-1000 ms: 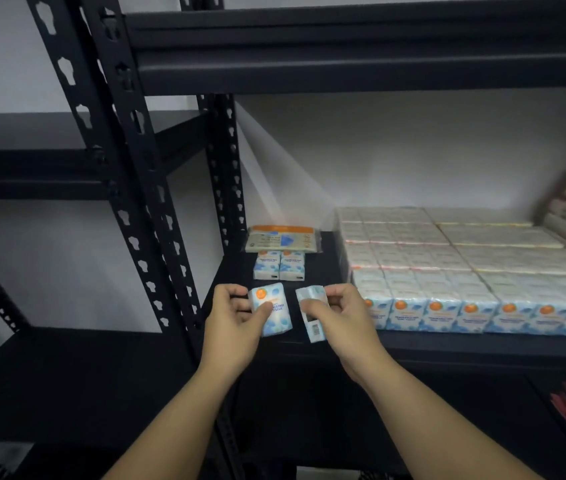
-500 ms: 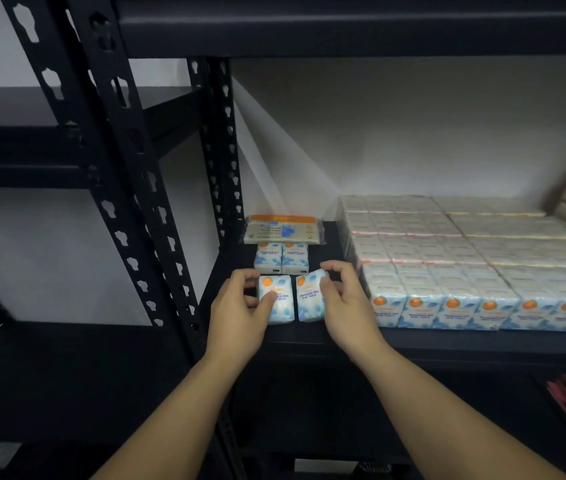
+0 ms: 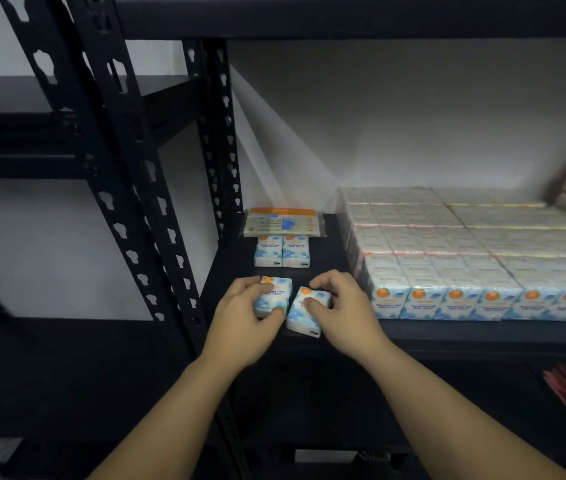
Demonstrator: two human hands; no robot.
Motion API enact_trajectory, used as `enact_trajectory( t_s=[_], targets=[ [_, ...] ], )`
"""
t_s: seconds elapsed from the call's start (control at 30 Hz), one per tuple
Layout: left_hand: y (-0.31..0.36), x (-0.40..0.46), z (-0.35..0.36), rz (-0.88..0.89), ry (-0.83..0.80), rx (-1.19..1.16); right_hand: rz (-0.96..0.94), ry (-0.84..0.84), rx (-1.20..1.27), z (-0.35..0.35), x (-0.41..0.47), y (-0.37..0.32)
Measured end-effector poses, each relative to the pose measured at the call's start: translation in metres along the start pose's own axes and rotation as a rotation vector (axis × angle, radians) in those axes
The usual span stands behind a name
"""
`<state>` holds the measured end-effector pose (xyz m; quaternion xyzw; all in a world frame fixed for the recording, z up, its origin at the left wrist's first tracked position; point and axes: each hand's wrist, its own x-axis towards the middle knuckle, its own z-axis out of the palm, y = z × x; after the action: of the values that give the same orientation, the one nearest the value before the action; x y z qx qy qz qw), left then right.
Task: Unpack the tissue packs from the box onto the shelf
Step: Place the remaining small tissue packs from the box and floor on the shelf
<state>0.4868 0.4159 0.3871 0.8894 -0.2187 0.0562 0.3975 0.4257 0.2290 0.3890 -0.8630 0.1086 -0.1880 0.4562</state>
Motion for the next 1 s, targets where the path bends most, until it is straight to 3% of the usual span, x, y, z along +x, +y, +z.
enact_trajectory(
  t_s=[0.17,0.43,1.0],
  targets=[
    [-0.003,-0.002,-0.003,0.023,0.0,0.028,-0.016,0.036,-0.057,0.004,0.002,-0.004],
    [-0.006,-0.004,-0.004,0.024,0.003,0.045,-0.085,-0.067,-0.202,0.001,-0.005,-0.004],
    [-0.004,0.021,0.002,-0.007,0.017,0.079,-0.052,0.04,-0.161,0.015,0.026,0.0]
  ],
)
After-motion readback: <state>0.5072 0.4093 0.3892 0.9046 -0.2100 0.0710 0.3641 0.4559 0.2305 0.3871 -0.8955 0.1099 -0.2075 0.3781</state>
